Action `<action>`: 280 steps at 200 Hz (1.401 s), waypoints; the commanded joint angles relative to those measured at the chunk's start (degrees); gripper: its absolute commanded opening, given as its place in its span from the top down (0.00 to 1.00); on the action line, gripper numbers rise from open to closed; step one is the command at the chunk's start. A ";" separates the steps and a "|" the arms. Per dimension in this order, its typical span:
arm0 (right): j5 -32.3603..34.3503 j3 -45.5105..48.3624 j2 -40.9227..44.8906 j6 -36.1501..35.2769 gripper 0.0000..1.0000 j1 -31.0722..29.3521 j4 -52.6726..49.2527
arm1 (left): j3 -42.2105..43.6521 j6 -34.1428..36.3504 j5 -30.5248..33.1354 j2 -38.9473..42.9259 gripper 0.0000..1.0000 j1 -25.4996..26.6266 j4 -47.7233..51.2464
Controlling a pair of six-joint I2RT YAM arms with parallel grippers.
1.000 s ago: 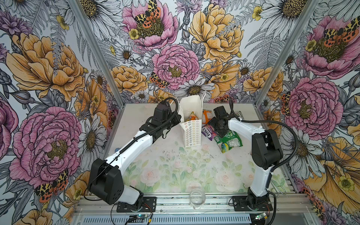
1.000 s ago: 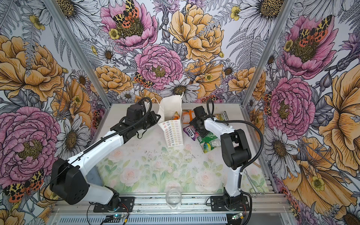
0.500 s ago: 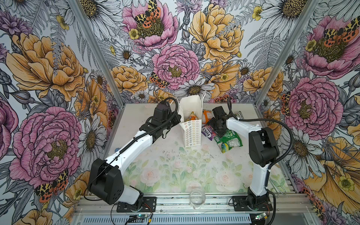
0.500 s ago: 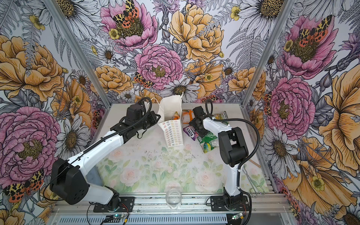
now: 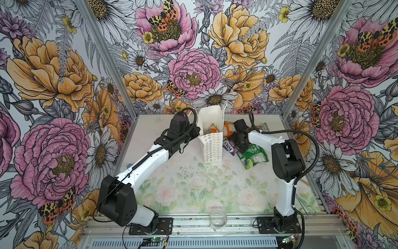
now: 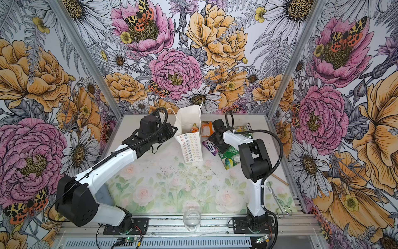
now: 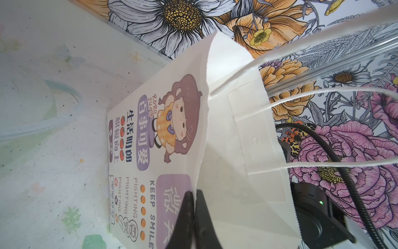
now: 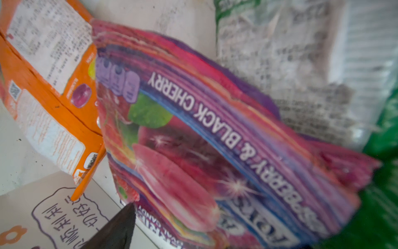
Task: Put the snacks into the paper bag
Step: 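Grasp the purple Fox's berries packet with the right gripper, then lift the berries packet high with the right gripper, away from the pile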
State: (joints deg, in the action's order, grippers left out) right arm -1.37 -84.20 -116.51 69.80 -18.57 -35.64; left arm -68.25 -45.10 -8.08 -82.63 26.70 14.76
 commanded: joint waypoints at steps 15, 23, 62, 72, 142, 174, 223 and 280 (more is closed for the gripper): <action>-0.22 -0.44 -1.58 -0.45 0.15 -0.31 0.30 | -1.37 -0.49 -1.08 -0.16 0.96 -0.67 -0.79; -0.29 -0.35 -1.50 -0.54 0.15 -0.37 0.30 | -1.30 -0.56 -1.10 -0.08 0.96 -0.63 -0.70; -0.48 0.64 -0.88 -0.88 0.21 -0.27 1.49 | -1.23 -0.43 -0.67 0.36 0.96 -0.68 -0.53; -0.73 0.97 -0.67 -0.85 0.24 -0.25 1.95 | -1.21 -0.43 -0.74 0.36 0.96 -0.62 -0.44; -1.23 3.29 1.03 -1.16 0.41 0.02 4.55 | -0.87 -0.51 -0.36 0.97 0.96 -0.47 -0.26; -1.83 4.15 1.51 -1.16 0.51 0.25 5.65 | -0.79 -0.60 -0.06 1.16 0.96 -0.39 -0.18; -3.01 5.30 2.07 -1.16 0.72 0.63 7.33 | -0.91 -0.60 0.08 1.11 0.96 -0.15 -0.09; -2.64 5.46 3.17 -2.30 0.85 0.81 7.61 | -1.02 -0.60 0.25 0.98 0.96 -0.05 0.00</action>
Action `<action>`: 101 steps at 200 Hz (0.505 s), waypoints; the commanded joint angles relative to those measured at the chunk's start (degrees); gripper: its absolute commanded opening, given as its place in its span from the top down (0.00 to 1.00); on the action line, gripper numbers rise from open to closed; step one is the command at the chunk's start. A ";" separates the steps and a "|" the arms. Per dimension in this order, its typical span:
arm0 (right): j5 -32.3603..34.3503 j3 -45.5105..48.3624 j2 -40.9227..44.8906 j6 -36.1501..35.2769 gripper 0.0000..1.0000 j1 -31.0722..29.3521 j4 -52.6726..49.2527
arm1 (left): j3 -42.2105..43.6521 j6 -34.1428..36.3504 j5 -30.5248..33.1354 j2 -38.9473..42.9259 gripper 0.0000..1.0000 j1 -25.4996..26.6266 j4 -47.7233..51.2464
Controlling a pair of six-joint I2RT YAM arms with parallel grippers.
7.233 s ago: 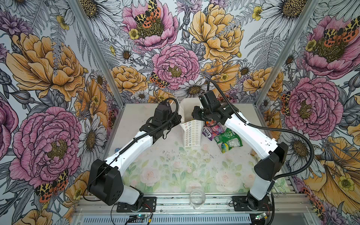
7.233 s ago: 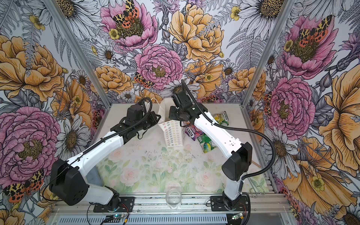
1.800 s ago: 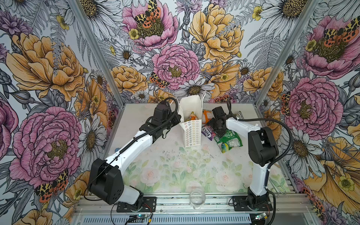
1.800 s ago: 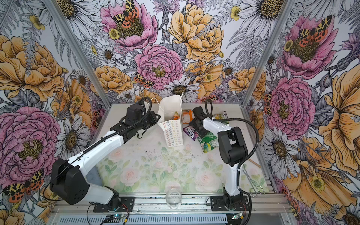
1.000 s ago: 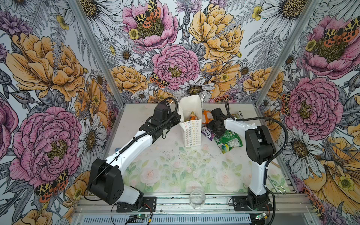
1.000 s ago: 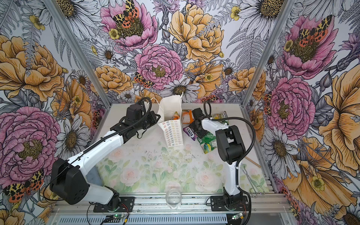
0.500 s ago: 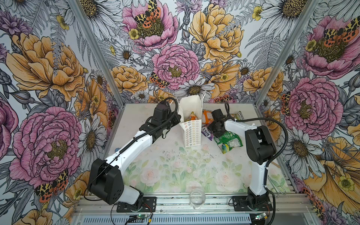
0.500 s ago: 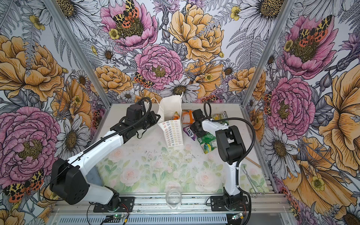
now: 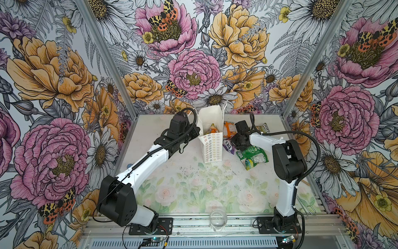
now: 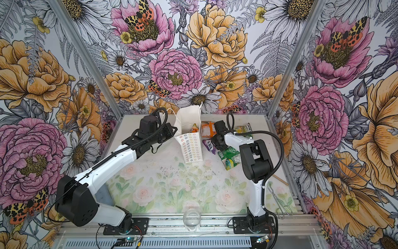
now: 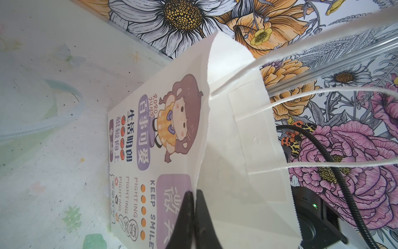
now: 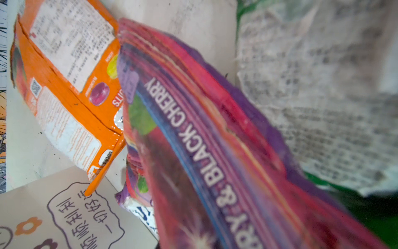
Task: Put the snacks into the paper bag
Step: 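Lift the berries packet high with the right gripper, away from the pile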
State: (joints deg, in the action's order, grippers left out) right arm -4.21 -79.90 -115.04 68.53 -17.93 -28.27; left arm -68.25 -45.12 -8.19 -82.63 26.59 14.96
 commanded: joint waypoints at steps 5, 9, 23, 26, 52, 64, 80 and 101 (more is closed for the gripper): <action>0.25 1.28 1.87 -1.18 0.87 0.10 0.29 | -1.03 -0.58 0.36 0.98 0.96 0.12 -0.20; 0.37 1.28 2.00 -1.28 0.88 0.17 0.24 | -1.05 -0.58 0.36 0.96 0.96 0.16 -0.20; 0.55 1.23 2.44 -1.78 0.93 0.27 0.24 | -1.04 -0.58 0.36 0.98 0.96 0.11 -0.24; 0.50 1.22 2.62 -1.88 0.94 0.22 0.23 | -1.08 -0.58 0.41 0.98 0.96 0.15 -0.20; 0.47 1.15 3.58 -2.82 1.00 0.30 0.23 | -1.04 -0.58 0.37 0.98 0.96 0.05 -0.20; 0.49 1.15 4.23 -3.37 1.00 0.44 0.23 | -1.08 -0.58 0.36 0.98 0.96 0.10 -0.20; 0.52 1.14 5.19 -4.55 1.00 0.53 0.23 | -1.00 -0.58 0.42 0.98 0.96 0.06 -0.20; 0.85 0.98 6.67 -6.23 1.00 0.77 0.23 | -1.06 -0.50 0.34 0.98 0.96 0.08 -0.20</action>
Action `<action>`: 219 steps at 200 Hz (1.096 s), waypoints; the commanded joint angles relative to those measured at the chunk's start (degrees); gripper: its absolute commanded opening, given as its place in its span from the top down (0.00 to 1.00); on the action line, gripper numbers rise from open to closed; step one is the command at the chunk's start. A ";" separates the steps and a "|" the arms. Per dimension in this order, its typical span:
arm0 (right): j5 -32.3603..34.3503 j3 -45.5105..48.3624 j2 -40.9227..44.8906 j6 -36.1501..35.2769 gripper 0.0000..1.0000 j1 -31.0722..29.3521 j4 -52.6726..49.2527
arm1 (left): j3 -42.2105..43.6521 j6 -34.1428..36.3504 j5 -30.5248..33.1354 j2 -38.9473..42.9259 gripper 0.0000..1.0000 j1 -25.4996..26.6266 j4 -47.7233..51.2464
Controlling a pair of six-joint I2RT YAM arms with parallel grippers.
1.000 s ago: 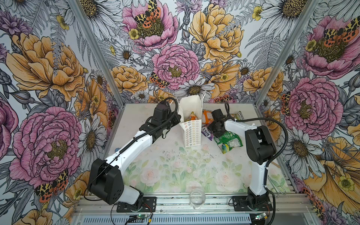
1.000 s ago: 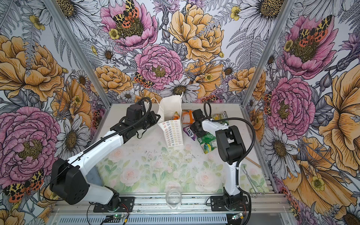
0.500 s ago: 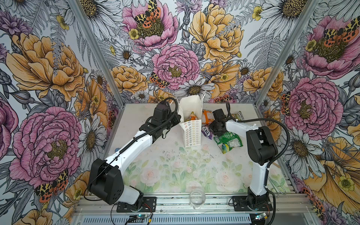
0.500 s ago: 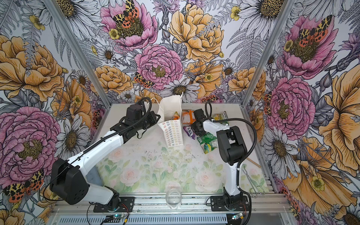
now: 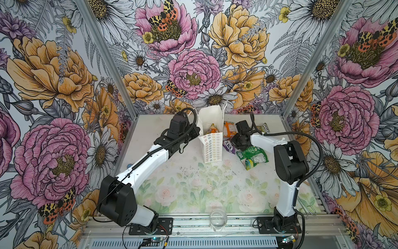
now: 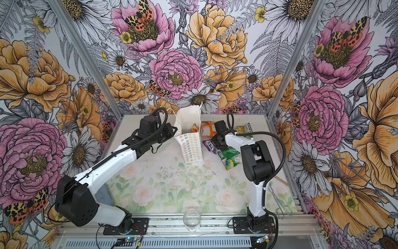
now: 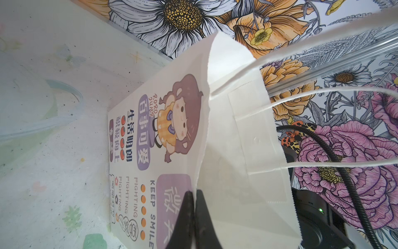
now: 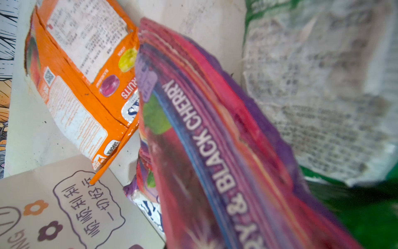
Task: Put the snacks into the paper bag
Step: 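Lift the berries packet high with the right gripper, away from the pile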
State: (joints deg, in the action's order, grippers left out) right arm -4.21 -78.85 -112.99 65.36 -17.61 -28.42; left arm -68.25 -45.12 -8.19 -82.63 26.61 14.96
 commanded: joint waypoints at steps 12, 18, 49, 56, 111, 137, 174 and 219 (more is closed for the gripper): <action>0.89 -0.06 5.59 -4.22 1.00 0.59 0.31 | -1.08 -0.49 0.28 0.98 0.96 0.02 -0.20; 0.94 0.00 6.03 -4.83 1.00 0.71 0.27 | -1.09 -0.50 0.30 0.98 0.96 0.08 -0.20; -0.10 -0.46 8.07 -8.37 1.00 1.17 0.30 | -1.06 -0.49 0.20 0.98 0.96 0.02 -0.20; -0.61 -0.45 8.60 -9.17 1.00 1.26 0.32 | -1.07 -0.49 0.20 0.90 0.96 0.07 -0.20; -1.86 -1.13 13.11 -16.13 1.00 1.74 -1.68 | -1.26 -0.49 -0.18 0.89 0.96 0.05 -0.20; -2.44 -3.34 14.70 -20.98 1.00 2.00 -4.61 | -1.21 -0.40 -0.14 1.07 0.96 0.03 -0.20; -6.08 -5.11 17.44 -27.44 1.00 2.90 -5.23 | -1.27 -0.40 -0.19 1.29 0.96 0.00 -0.20; -10.19 -10.32 19.52 -33.84 1.00 4.63 -8.02 | -1.32 -0.32 -0.52 1.22 0.96 0.11 -0.33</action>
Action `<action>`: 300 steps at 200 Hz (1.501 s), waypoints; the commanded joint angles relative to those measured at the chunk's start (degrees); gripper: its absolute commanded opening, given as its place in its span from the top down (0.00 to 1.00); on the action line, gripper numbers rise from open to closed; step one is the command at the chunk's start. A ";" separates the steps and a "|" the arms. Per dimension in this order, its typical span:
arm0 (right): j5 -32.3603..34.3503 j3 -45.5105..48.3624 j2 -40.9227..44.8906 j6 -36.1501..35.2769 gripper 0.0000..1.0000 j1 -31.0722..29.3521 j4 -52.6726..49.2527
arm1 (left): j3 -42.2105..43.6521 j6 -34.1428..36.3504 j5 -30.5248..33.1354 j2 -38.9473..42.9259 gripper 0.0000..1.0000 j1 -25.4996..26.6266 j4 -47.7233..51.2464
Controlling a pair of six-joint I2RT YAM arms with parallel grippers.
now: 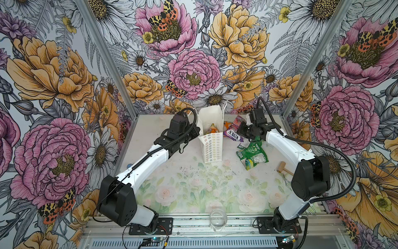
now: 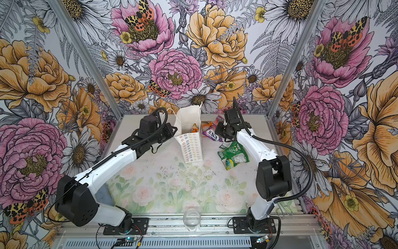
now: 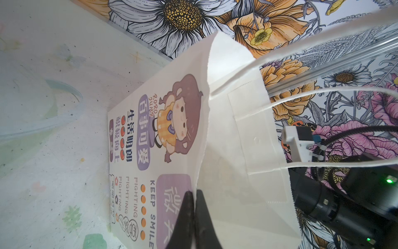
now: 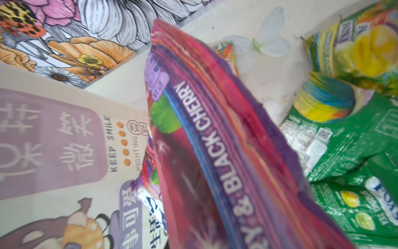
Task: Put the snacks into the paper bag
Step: 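Lift the berries packet high with the right gripper, away from the pile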
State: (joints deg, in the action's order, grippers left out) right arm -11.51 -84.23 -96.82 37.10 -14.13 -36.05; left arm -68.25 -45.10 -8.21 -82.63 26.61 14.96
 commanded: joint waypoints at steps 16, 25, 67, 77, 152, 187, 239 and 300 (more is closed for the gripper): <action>-2.92 -7.67 3.79 -7.69 1.00 1.64 -2.22 | -1.41 -0.27 -0.47 1.16 0.96 -0.07 -0.37; -2.82 -9.12 4.07 -8.62 1.00 1.91 -3.11 | -1.46 -0.25 -0.58 1.07 0.96 -0.14 -0.37; -2.48 -15.57 4.67 -12.41 1.00 2.77 -6.13 | -1.72 -0.08 -1.11 0.50 0.96 -0.25 -0.45; -1.30 -17.19 4.86 -13.05 1.00 2.79 -7.22 | -1.82 -0.07 -1.19 0.41 0.96 -0.34 -0.46; 1.74 -24.95 8.40 -19.01 1.00 2.77 -9.21 | -2.07 0.10 -1.55 0.10 0.96 -0.55 -0.37; 2.99 -26.48 10.16 -20.03 1.00 2.77 -9.12 | -2.16 0.07 -1.63 -0.07 0.96 -0.33 -0.37; 0.04 -33.05 9.79 -18.74 1.00 2.53 -8.86 | -2.74 0.10 -1.58 -0.25 0.96 -0.15 -0.37; -4.52 -43.81 5.61 -14.80 1.00 0.57 -7.99 | -2.99 0.10 -1.55 -0.67 0.96 0.08 -0.35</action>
State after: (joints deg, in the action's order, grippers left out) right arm -12.78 -123.44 -89.34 19.97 -12.16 -47.33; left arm -68.62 -45.10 -8.47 -82.72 26.59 15.20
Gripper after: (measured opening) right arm 0.124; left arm 0.052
